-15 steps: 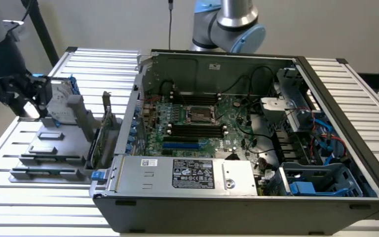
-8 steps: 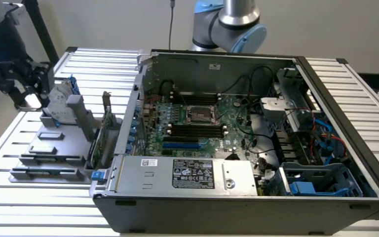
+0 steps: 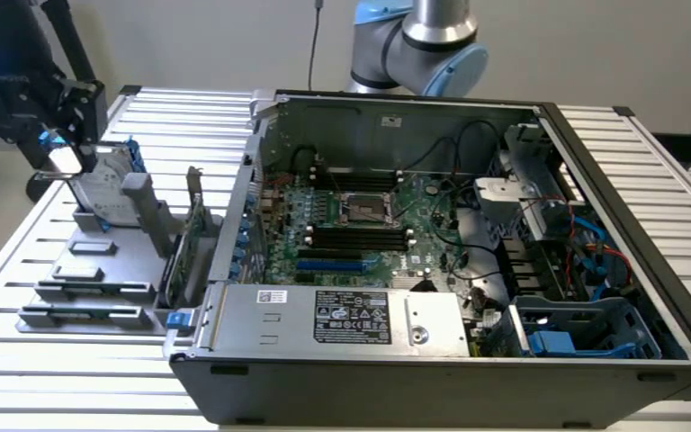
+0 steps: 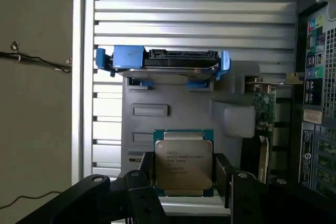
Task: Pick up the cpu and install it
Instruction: 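Pick up the cpu and move it towards the insertion slot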
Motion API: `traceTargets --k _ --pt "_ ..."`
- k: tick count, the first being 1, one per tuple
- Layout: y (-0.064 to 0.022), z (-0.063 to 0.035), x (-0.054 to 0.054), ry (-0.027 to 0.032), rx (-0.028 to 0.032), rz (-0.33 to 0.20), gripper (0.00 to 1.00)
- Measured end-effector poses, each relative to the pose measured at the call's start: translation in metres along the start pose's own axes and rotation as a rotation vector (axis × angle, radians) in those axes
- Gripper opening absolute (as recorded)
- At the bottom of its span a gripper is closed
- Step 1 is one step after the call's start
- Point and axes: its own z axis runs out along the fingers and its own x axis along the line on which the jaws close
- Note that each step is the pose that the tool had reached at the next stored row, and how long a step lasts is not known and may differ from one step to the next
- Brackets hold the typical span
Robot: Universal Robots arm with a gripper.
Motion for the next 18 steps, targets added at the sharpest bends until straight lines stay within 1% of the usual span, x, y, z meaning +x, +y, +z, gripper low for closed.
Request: traceTargets --k 7,11,14,18 --pt "0.001 -0.0332 -0.031 0.0092 -0.0021 -0.001 0.55" --pt "0.0016 -0.0502 -0.048 0.0142 -0.0028 -0.001 0.55" --pt "0.0016 -0.0576 -0.062 0.0169 -0.0028 -0.001 0.55" --pt "0.0015 -0.0609 -0.08 0.0185 -0.0027 -0.001 0.55"
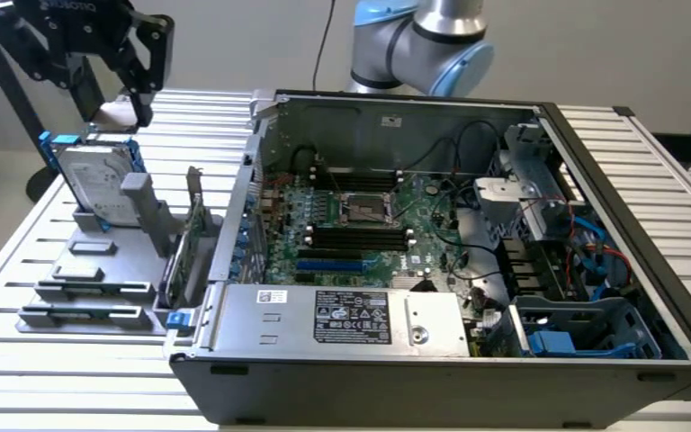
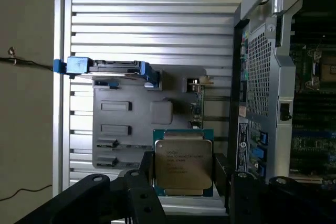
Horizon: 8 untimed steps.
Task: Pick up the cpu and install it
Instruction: 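Pick up the cpu and move it towards the insertion slot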
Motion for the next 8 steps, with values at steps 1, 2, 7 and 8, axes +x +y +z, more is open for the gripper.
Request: traceTargets --k 1,2,7,8 --pt "-0.0001 -0.0004 -0.005 0.0001 -0.0001 0.0 0.55" --pt "-0.0001 -0.0009 -0.009 0.0003 0.0 0.0 0.55" --pt "-0.0005 -0.0022 -0.032 0.0004 -0.0001 0.0 0.55" --pt "-0.0005 -0.0025 -0.036 0.0005 0.0 0.0 0.55"
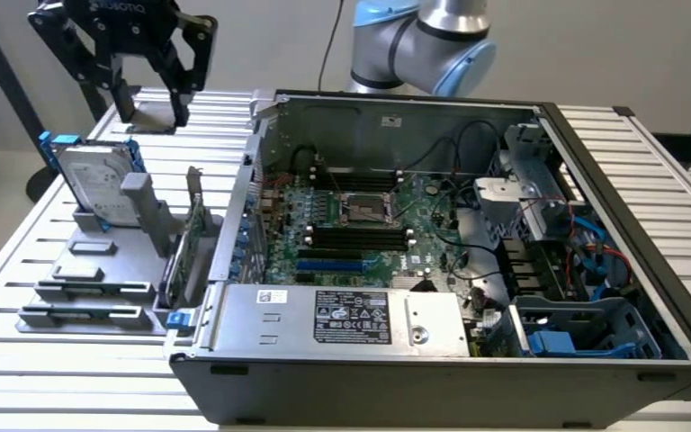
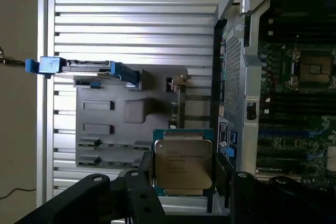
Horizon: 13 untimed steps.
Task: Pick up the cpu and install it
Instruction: 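Pick up the cpu and move it towards the insertion slot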
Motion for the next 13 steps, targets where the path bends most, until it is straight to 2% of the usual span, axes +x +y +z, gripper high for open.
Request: traceTargets --k 13 --pt "-0.0009 -0.0034 -0.059 0.0002 0.0 0.0 0.55"
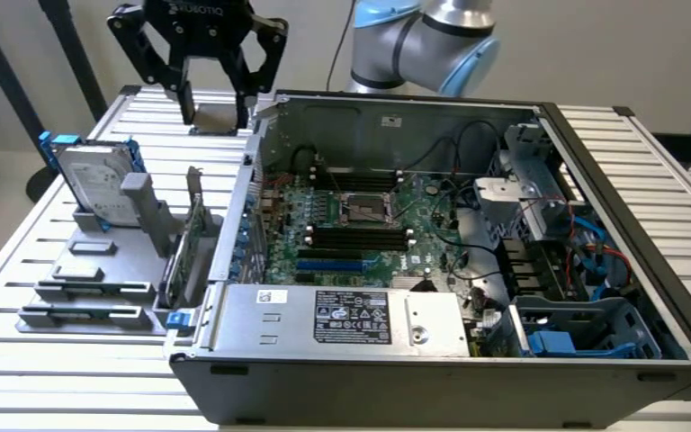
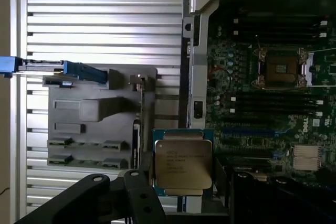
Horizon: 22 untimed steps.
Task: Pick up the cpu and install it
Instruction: 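Pick up the cpu and move it towards the insertion slot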
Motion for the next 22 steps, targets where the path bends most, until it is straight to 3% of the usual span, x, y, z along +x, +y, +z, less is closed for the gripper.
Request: traceTargets --k 8,22 --pt "0.0031 0.0048 -0.037 -0.0001 -0.0001 0.0 0.55" --pt "0.025 0.0277 -0.102 -0.0001 -0.0001 0.0 0.55"
